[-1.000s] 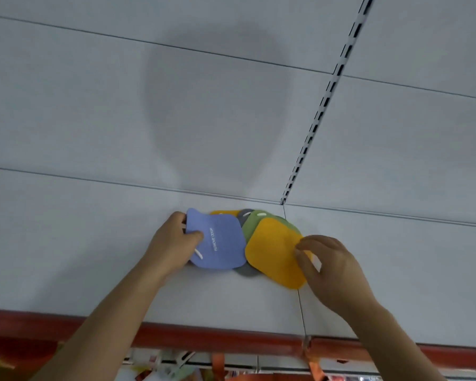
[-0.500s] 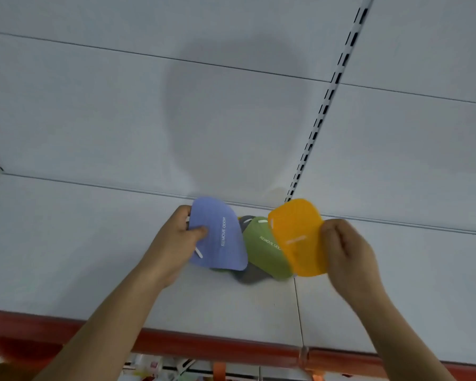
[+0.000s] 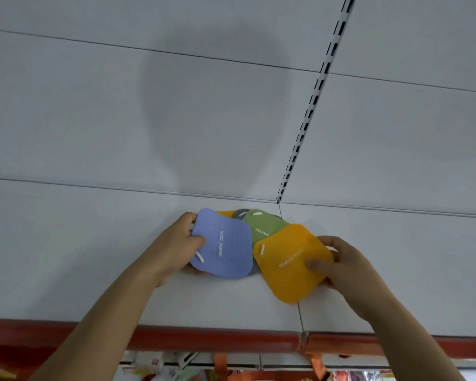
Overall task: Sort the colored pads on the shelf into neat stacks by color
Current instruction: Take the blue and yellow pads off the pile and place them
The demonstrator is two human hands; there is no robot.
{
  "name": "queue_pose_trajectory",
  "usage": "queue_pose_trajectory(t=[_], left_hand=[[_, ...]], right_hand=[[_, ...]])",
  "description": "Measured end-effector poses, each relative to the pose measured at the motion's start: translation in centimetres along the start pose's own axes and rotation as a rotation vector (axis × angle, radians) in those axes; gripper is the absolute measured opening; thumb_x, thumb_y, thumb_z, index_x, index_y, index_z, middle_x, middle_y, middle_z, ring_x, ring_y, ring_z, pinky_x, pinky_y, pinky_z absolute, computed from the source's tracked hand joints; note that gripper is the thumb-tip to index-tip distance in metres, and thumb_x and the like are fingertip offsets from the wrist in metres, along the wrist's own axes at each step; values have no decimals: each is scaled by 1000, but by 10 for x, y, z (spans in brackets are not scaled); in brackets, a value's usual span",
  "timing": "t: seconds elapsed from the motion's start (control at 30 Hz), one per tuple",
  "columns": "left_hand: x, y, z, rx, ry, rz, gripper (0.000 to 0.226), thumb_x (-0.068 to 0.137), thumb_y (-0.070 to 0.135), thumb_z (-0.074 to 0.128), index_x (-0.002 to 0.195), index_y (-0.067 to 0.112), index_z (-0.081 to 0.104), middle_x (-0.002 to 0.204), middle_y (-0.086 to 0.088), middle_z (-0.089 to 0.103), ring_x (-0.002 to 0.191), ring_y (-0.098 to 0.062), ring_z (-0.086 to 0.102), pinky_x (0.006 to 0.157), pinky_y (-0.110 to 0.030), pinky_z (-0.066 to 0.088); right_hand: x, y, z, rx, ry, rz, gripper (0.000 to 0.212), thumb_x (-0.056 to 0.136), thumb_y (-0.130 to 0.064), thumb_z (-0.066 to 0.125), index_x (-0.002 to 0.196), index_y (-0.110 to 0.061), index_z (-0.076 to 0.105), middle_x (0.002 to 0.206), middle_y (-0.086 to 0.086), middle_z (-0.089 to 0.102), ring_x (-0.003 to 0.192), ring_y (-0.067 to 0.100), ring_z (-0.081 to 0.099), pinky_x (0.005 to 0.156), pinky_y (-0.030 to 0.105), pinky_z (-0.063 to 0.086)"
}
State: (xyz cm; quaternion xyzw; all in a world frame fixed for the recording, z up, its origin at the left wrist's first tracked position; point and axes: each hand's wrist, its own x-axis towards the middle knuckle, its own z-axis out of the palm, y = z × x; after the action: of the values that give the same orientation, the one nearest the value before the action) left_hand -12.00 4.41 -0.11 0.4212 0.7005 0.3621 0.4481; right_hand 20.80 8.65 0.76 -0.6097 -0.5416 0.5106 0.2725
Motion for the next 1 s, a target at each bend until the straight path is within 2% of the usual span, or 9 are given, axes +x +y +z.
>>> queue_pose_trajectory(t=[0.1, 0.2, 0.27, 0.47, 0.57, 0.67, 0.73, 0.9, 1.0], left_hand=[[1, 0, 1, 1, 5, 47, 35, 96, 9, 54, 117, 35, 59, 106, 0, 74, 79, -22, 76, 87, -53, 61], [-2, 5, 6, -81, 6, 94, 36, 98, 10, 54, 116, 40, 60, 111, 3, 76, 93, -29, 76, 91, -59, 59], [-6, 13, 15, -160, -5, 128, 36, 102, 9, 55, 121, 38, 61, 116, 4, 77, 103, -30, 75, 92, -58, 59], [-25, 49, 74, -301, -111, 231, 35, 106, 3, 55, 131, 27, 61, 124, 2, 76, 115, -25, 73, 96, -51, 58], [-40, 71, 119, -350, -168, 263, 34, 107, 3, 54, 130, 27, 61, 124, 2, 76, 113, -25, 74, 93, -53, 60], [-54, 95, 177, -365, -226, 294, 33, 108, 4, 53, 127, 29, 60, 119, 0, 77, 104, -24, 76, 74, -46, 62], [-64, 111, 220, -364, -241, 306, 32, 107, 5, 53, 127, 29, 60, 119, -5, 76, 102, -28, 75, 70, -44, 61], [-94, 148, 336, -339, -318, 322, 35, 106, 5, 55, 131, 29, 59, 115, -4, 78, 104, -35, 75, 72, -46, 62], [-106, 166, 400, -310, -355, 320, 37, 104, 3, 57, 127, 31, 61, 112, -5, 78, 105, -39, 74, 82, -60, 63]], right_hand=[[-13, 1, 6, -114, 81, -17, 26, 92, -11, 72, 112, -27, 69, 99, 7, 77, 85, 25, 76, 75, 46, 65], [-28, 0, 5, -344, 152, -138, 22, 99, -13, 57, 103, -33, 62, 74, 5, 75, 57, 21, 73, 61, 41, 60], [-40, -4, -6, -323, 211, -212, 20, 102, -15, 56, 103, -34, 61, 67, 4, 74, 51, 19, 71, 58, 35, 56], [-78, 2, -73, -169, 424, -318, 12, 103, -19, 59, 107, -31, 62, 65, 0, 74, 49, 21, 69, 58, 36, 54], [-96, 19, -111, -46, 517, -289, 12, 103, -19, 61, 109, -30, 63, 72, -1, 75, 50, 28, 69, 58, 40, 56], [-115, 49, -157, 2, 602, -262, 13, 101, -20, 64, 106, -32, 65, 74, -4, 75, 50, 26, 70, 55, 42, 57], [-130, 71, -194, 38, 624, -253, 13, 101, -20, 64, 105, -31, 66, 75, -3, 75, 51, 28, 70, 57, 47, 60], [-166, 126, -300, 80, 688, -211, 13, 102, -17, 62, 103, -29, 65, 75, -1, 73, 49, 35, 67, 56, 45, 58], [-182, 155, -353, 93, 724, -172, 11, 102, -19, 62, 104, -29, 65, 73, 3, 72, 50, 33, 68, 60, 47, 60]])
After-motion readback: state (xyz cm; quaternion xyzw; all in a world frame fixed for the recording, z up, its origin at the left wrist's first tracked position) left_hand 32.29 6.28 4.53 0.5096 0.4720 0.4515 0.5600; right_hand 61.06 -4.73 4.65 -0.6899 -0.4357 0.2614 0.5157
